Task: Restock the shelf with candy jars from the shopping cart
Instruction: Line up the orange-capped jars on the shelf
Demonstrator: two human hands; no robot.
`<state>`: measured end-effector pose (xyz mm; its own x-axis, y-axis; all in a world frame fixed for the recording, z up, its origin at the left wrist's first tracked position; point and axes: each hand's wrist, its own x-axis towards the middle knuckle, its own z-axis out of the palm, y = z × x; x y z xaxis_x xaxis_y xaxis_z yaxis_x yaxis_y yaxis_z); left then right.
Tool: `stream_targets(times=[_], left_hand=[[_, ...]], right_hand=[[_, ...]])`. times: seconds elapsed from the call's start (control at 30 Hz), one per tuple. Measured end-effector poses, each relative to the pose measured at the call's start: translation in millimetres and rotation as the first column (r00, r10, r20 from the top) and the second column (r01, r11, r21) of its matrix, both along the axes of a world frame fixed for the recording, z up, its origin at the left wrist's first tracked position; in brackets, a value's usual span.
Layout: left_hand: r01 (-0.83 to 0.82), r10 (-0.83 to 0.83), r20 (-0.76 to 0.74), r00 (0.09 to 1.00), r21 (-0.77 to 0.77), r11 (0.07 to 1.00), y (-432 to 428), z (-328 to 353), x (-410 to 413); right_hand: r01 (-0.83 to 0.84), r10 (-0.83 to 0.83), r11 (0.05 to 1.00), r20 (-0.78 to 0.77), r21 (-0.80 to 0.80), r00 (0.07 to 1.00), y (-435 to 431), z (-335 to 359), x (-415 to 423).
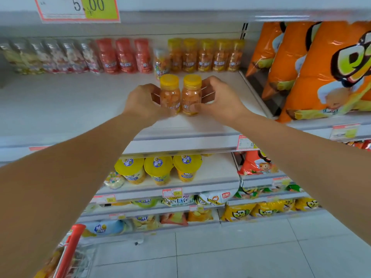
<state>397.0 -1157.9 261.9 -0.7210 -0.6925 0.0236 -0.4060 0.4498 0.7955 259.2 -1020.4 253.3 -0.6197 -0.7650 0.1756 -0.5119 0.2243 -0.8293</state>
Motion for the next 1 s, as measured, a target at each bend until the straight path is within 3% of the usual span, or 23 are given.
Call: stream_targets(times=[0.23, 0.4, 0.7, 1.0], left_hand=[[-0.083, 0.084, 0.009, 0.996, -0.081, 0.993, 14.3, -0.1, -42.5], [-0.134, 0.126, -0.082, 0.989, -0.098, 0.986, 4.5, -8.7, -71.5], [-0.302, 0.326, 0.028, 0.945, -0.306, 0.903, -11.5, -11.5, -103.3], [-0.401, 0.414, -0.057, 0.909, -0.397, 0.826, -24.2, -20.2, -119.2]], right_hand=[[0.018, -0.019, 1.0, -0.038, -0.023, 0.999, -5.9, -7.5, -49.5], [0.052, -0.055, 0.998, -0.077, -0.046, 0.995, -23.5, -11.2, -71.9], [0.097, -0.103, 0.992, -0.084, -0.079, 0.991, -44.8, -16.2, -90.5], [0.127, -0.134, 0.985, -0.058, -0.117, 0.989, -69.3, -19.9, -103.8]])
